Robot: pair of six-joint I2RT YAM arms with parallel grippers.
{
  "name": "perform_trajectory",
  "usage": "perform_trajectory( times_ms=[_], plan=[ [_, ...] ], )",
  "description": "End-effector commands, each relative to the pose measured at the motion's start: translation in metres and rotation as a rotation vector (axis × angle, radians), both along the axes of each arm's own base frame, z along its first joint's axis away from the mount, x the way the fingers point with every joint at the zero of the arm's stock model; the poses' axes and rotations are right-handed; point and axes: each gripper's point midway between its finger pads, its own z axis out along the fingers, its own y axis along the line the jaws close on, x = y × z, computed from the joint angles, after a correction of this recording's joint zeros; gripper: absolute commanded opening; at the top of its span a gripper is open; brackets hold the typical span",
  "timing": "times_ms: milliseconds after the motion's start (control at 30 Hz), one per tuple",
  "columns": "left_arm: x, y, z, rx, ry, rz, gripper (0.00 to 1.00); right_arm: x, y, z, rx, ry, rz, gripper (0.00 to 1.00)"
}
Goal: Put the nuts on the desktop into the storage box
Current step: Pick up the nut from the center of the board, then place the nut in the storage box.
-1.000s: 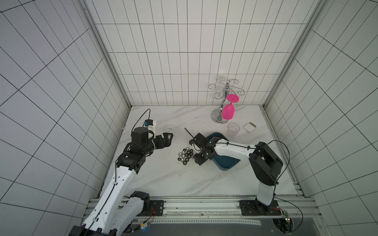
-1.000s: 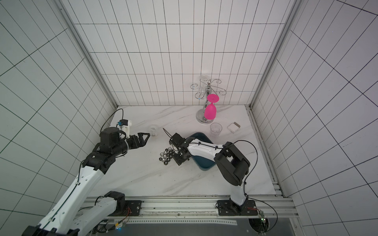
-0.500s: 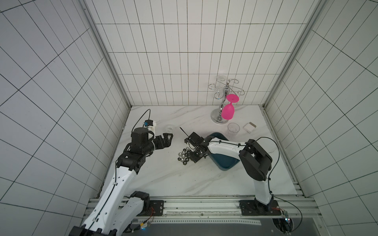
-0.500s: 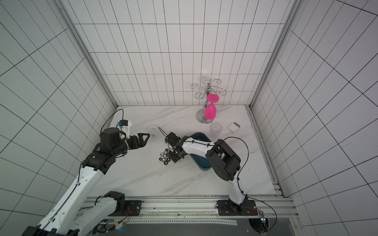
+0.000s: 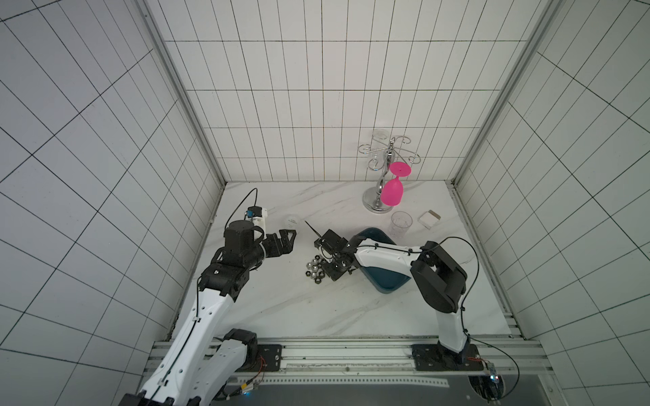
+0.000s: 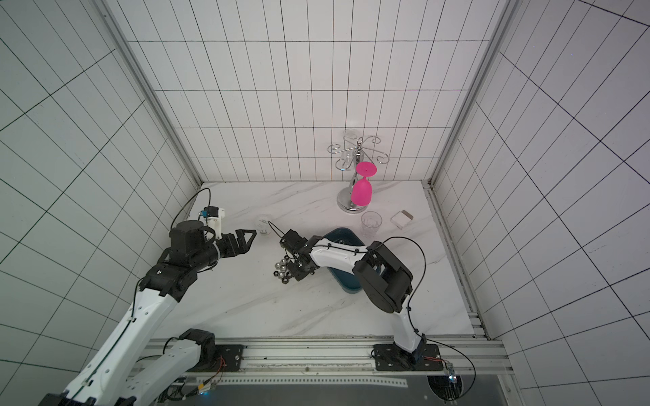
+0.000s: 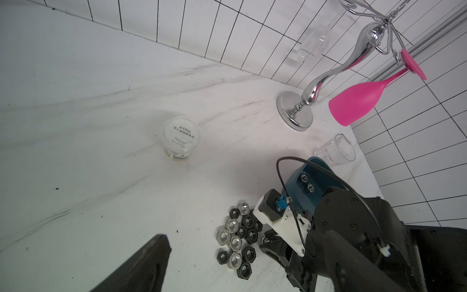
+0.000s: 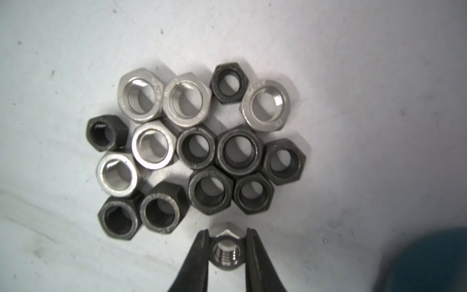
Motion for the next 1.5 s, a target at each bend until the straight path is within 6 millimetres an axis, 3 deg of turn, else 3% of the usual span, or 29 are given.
perform_trajectory(
  times_ms=[0,100,200,400,600,900,1100,1300,1467],
  plan=[
    [0.003,-0.002,0.007,-0.011,-0.021,-0.009,0.99,0.008,-0.005,0.059,0.084,-0.096,-0.041,0.21],
    [0.004,-0.006,0.012,-0.026,-0.025,-0.021,0.98,0.018,-0.021,0.089,0.135,-0.123,-0.101,0.21],
    [0.005,-0.010,0.011,-0.035,-0.018,-0.025,0.98,0.034,-0.054,0.097,0.135,-0.114,-0.204,0.21],
    [0.006,-0.022,0.009,-0.061,-0.013,-0.048,0.99,0.061,-0.129,0.073,0.045,-0.055,-0.412,0.20],
    [0.008,-0.027,0.004,-0.070,-0.002,-0.058,0.98,0.071,-0.171,0.036,-0.017,0.065,-0.533,0.20],
    [0.009,-0.027,0.001,-0.068,0.005,-0.052,0.99,0.086,-0.183,-0.002,-0.083,0.129,-0.568,0.21],
    [0.007,-0.025,-0.001,-0.054,0.009,-0.052,0.99,0.099,-0.181,-0.011,-0.089,0.127,-0.573,0.23],
    [0.007,-0.024,0.001,-0.039,0.005,-0.052,0.99,0.106,-0.179,-0.006,-0.085,0.109,-0.560,0.35],
    [0.007,-0.024,0.001,-0.038,0.005,-0.052,0.99,0.106,-0.181,0.018,-0.055,0.065,-0.560,0.49]
  ],
)
